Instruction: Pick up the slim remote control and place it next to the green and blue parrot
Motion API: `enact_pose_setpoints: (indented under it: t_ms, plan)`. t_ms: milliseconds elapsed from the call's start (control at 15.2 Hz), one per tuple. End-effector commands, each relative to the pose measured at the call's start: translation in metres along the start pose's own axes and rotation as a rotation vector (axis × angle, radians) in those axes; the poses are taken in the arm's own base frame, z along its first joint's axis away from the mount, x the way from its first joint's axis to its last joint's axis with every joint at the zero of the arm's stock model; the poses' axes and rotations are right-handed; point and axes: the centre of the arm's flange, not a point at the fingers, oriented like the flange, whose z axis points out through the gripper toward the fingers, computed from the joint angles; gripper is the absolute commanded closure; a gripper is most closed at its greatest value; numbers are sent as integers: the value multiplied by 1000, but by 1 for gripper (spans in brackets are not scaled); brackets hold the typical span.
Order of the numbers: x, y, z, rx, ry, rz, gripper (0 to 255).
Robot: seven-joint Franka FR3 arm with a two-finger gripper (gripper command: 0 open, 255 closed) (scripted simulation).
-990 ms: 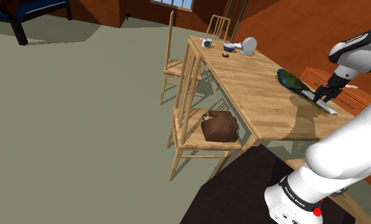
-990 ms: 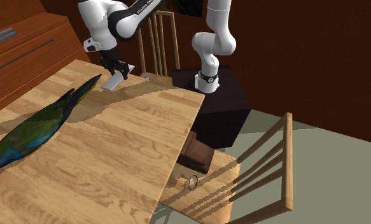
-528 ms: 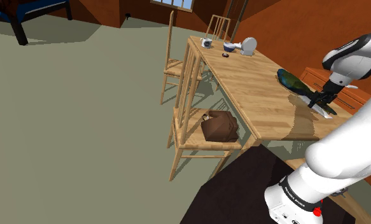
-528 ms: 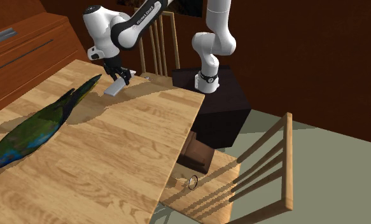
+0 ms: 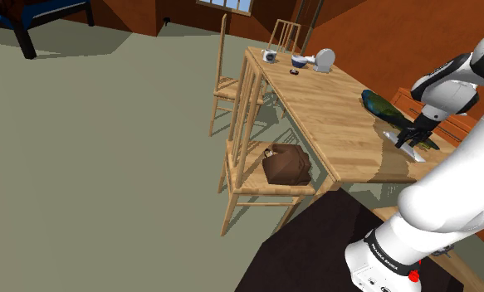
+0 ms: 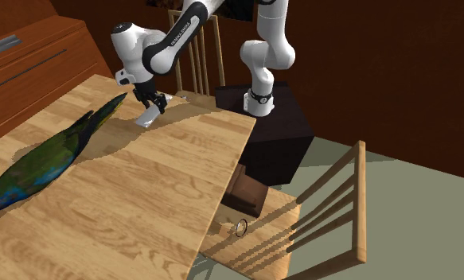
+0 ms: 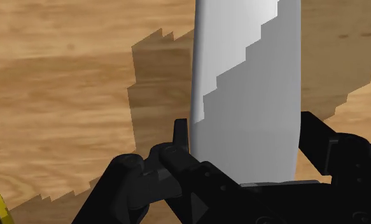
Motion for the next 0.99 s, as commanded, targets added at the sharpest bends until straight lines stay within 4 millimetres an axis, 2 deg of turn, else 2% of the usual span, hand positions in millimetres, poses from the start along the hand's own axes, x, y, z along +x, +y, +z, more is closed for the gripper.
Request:
enact_pose_setpoints:
  t_ms: [0, 132, 594, 660, 924]
  plan:
    - [0, 0, 10, 0, 1, 0, 255]
    - [0, 0, 20, 0, 1, 0, 255]
    - [0, 0, 20, 0, 1, 0, 255]
    - [0, 0, 20, 0, 1, 0, 0]
    - [0, 0, 20, 0, 1, 0, 0]
